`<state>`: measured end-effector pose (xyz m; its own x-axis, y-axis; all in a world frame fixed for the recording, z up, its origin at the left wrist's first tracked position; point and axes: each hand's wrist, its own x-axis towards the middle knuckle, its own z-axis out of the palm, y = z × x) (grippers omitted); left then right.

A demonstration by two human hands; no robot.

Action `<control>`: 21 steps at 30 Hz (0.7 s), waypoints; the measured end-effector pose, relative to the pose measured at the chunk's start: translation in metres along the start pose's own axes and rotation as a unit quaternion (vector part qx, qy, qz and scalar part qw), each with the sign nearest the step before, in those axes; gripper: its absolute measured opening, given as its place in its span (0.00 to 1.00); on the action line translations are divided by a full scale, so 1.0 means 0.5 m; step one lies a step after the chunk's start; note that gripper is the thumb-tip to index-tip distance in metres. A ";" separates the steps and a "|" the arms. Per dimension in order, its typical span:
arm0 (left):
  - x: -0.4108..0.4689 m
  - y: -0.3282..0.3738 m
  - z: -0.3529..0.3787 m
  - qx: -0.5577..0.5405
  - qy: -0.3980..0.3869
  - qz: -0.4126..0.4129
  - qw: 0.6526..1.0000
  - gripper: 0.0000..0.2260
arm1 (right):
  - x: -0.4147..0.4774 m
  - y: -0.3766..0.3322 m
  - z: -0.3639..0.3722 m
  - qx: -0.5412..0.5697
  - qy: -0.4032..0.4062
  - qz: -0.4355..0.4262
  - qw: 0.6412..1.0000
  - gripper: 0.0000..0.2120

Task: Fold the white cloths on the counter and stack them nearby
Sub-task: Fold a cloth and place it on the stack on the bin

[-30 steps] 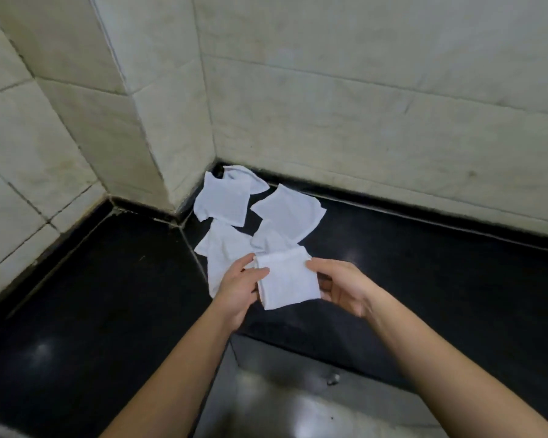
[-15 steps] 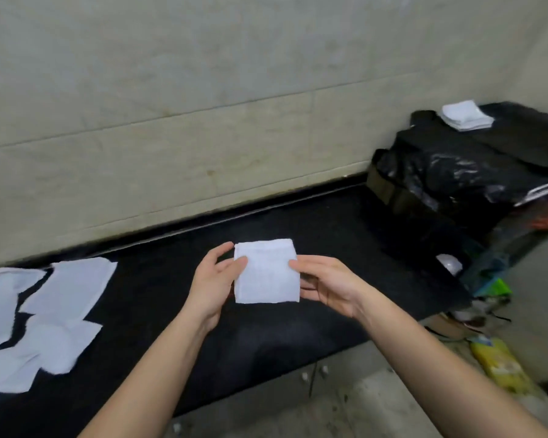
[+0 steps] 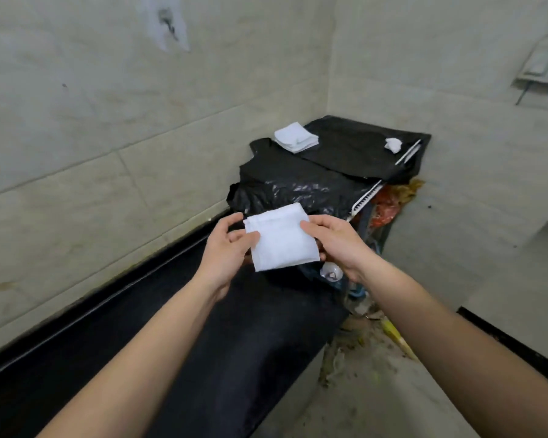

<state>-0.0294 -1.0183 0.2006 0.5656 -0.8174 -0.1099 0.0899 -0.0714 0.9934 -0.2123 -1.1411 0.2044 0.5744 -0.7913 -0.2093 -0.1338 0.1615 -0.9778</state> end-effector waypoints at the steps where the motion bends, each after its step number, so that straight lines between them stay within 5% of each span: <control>1: 0.032 0.011 0.024 -0.007 -0.009 0.009 1.000 0.21 | 0.016 -0.020 -0.022 0.004 0.023 -0.013 1.000 0.09; 10: 0.288 0.124 0.189 -0.029 -0.031 0.078 0.996 0.18 | 0.194 -0.198 -0.173 -0.034 0.097 -0.068 0.992 0.08; 21: 0.592 0.125 0.333 -0.016 0.068 0.061 0.996 0.23 | 0.587 -0.228 -0.334 -0.109 -0.017 -0.038 0.993 0.09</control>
<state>0.0070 -1.3600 0.2354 0.6794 -0.7338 0.0057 0.0386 0.0434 0.9983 -0.1633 -1.4904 0.2566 0.6168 -0.7748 -0.1387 -0.2576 -0.0322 -0.9657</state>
